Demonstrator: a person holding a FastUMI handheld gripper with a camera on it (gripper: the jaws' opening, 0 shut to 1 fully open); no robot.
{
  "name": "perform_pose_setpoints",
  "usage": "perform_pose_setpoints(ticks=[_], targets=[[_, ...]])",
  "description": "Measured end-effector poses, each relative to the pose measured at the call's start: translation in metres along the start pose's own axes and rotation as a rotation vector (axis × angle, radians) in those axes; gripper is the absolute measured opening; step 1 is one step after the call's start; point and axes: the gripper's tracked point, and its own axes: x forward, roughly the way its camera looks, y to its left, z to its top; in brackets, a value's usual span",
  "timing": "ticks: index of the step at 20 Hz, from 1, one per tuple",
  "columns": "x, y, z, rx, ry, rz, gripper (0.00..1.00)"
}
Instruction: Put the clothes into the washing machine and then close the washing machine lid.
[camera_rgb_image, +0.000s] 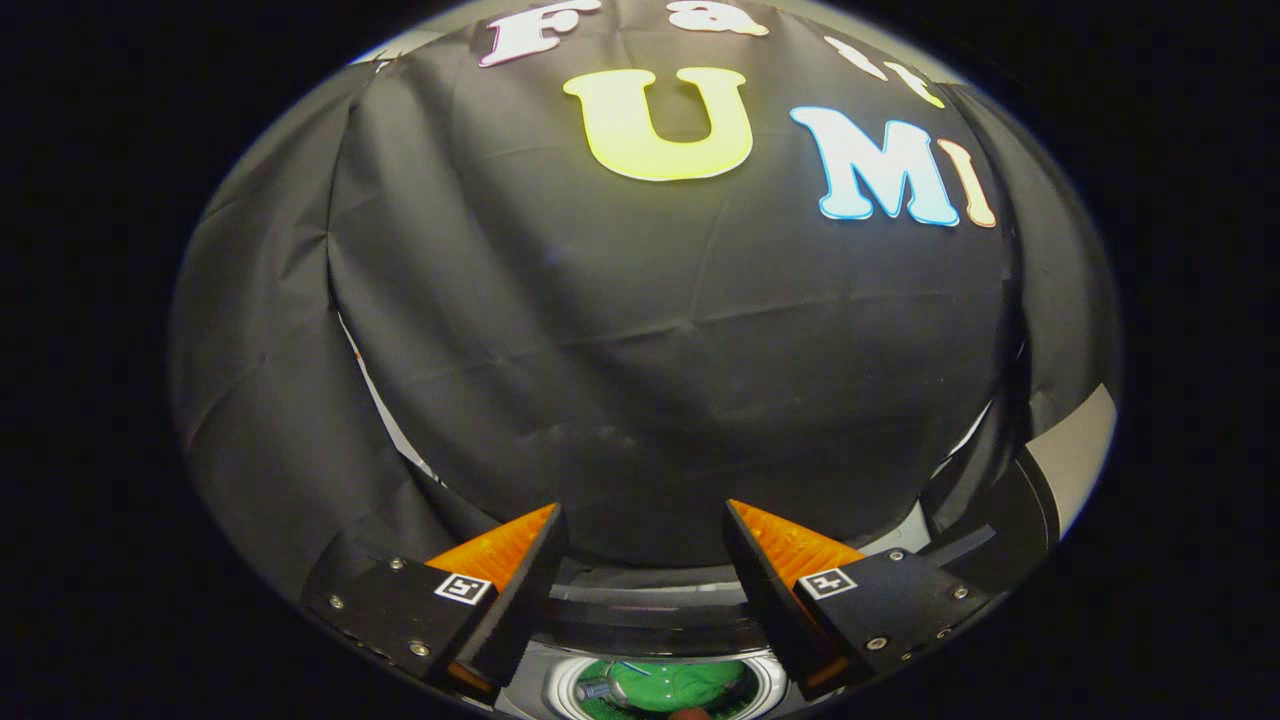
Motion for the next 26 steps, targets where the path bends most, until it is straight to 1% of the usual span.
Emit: perform_pose_setpoints(ticks=[1, 4, 9, 18, 26], targets=[[-0.001, 0.000, 0.000, -0.024, -0.003, -0.002, 0.96], [-0.006, 0.000, -0.005, -0.024, -0.026, -0.009, 0.96], [-0.023, 0.001, -0.009, -0.032, -0.084, 0.008, 0.97], [-0.063, 0.005, -0.031, -0.047, -0.183, 0.010, 0.96], [-0.088, 0.008, -0.053, -0.057, -0.231, 0.017, 0.96]])
